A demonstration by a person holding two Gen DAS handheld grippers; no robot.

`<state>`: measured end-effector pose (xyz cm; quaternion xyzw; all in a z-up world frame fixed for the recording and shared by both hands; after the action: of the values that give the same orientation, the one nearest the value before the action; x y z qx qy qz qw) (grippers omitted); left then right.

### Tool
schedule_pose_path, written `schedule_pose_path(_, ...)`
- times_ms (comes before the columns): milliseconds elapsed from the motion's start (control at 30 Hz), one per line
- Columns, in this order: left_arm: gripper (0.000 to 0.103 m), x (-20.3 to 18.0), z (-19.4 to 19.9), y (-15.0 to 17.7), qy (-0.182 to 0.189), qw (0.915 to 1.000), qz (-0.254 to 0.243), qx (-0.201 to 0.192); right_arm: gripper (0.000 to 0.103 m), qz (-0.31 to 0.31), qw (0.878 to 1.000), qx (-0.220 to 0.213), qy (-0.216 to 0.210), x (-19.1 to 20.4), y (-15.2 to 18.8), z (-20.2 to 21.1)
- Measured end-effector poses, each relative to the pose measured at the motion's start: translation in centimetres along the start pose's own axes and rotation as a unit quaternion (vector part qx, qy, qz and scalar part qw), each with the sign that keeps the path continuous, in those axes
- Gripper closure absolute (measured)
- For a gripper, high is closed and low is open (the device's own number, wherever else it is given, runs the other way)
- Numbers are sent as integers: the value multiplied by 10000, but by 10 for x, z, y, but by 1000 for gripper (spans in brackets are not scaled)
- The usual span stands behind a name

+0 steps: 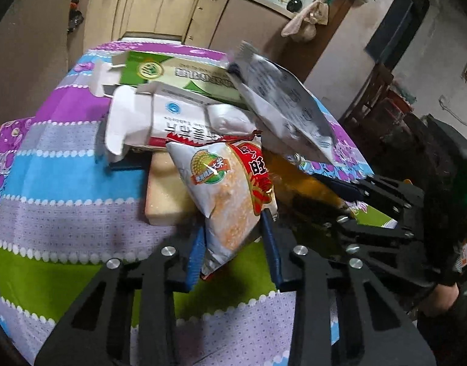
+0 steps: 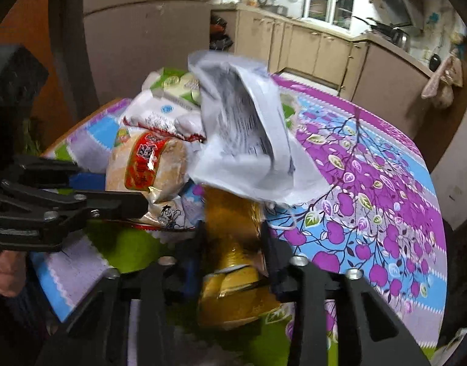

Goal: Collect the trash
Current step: 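Grasp the chip bag with the left tool while the right tool grasps the gold foil packet, then carry the chip bag and gold packet with both tools over the white bucket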

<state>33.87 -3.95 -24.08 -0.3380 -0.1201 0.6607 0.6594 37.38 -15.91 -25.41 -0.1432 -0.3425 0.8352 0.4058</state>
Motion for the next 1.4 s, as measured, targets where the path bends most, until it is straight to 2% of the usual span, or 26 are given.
schedule_pose_path(133, 70, 1, 9, 2, -46, 9999, 8, -135, 75, -225, 9996, -187, 20, 6, 2, 14)
schedule_pose_path(400, 70, 17, 49, 3, -138, 9988, -34, -464, 75, -641, 9955, -662, -199, 33, 6, 44)
schedule_pose_path(600, 70, 20, 81, -10, -429, 9949, -149, -898, 75, -753, 9912, -1069, -199, 54, 6, 71)
schedule_pose_path(667, 70, 18, 91, -15, -503, 9930, -202, -1046, 75, -771, 9888, -1275, -77, 58, 4, 86)
schedule_pose_path(867, 70, 1, 116, -23, -700, 9852, -524, -1476, 75, -769, 9757, -1963, 604, 55, -13, 140)
schedule_pose_path(1067, 70, -25, 140, -30, -700, 9779, -838, -1785, 75, -828, 9537, -2488, 1475, 38, -26, 207)
schedule_pose_path(1167, 70, -51, 148, -35, -592, 9736, -1052, -1935, 75, -909, 9415, -2651, 1874, 25, -25, 237)
schedule_pose_path(1400, 70, -140, 161, -47, 18, 9624, -1602, -2194, 75, -1181, 9098, -2915, 2709, -18, -4, 311)
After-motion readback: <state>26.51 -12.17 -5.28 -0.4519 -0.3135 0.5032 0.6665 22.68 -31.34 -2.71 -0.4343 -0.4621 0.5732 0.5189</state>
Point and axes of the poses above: each gripper's, at about its wrist camera, not at the fingertips, and z roughly against the way its jaws point, x to its left, y to its underside, the point moved 10 cm from there along -z, roughly the way its jaws point, and after that the axes turned 5 degrees about -y, right-handed, at the moved point
